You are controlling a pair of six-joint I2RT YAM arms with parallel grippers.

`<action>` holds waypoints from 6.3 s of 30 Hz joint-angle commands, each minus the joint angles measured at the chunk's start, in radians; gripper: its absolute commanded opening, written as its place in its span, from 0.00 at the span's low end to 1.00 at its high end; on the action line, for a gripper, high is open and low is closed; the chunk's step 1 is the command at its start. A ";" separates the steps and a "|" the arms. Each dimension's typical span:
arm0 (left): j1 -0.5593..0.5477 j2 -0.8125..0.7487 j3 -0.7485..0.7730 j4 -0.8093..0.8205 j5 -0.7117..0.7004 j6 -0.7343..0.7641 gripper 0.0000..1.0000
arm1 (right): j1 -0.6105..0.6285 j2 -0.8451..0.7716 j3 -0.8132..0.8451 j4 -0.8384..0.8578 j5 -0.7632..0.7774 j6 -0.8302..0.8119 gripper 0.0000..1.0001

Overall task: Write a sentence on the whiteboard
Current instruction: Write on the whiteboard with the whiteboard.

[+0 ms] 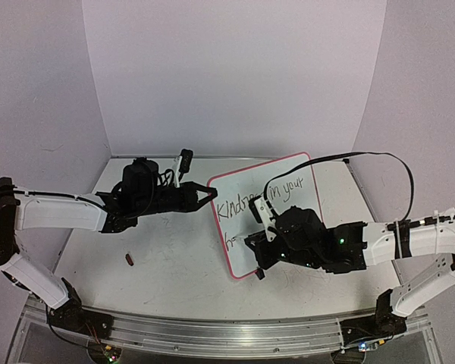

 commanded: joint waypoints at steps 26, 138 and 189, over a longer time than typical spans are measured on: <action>-0.019 0.031 -0.002 -0.047 0.000 0.006 0.00 | 0.001 -0.102 -0.012 -0.037 0.076 -0.009 0.00; -0.019 0.030 0.004 -0.047 0.009 0.006 0.00 | -0.042 -0.067 -0.063 0.032 0.061 0.000 0.00; -0.019 0.028 0.000 -0.050 0.008 0.008 0.00 | -0.048 -0.087 -0.054 0.044 0.027 -0.031 0.00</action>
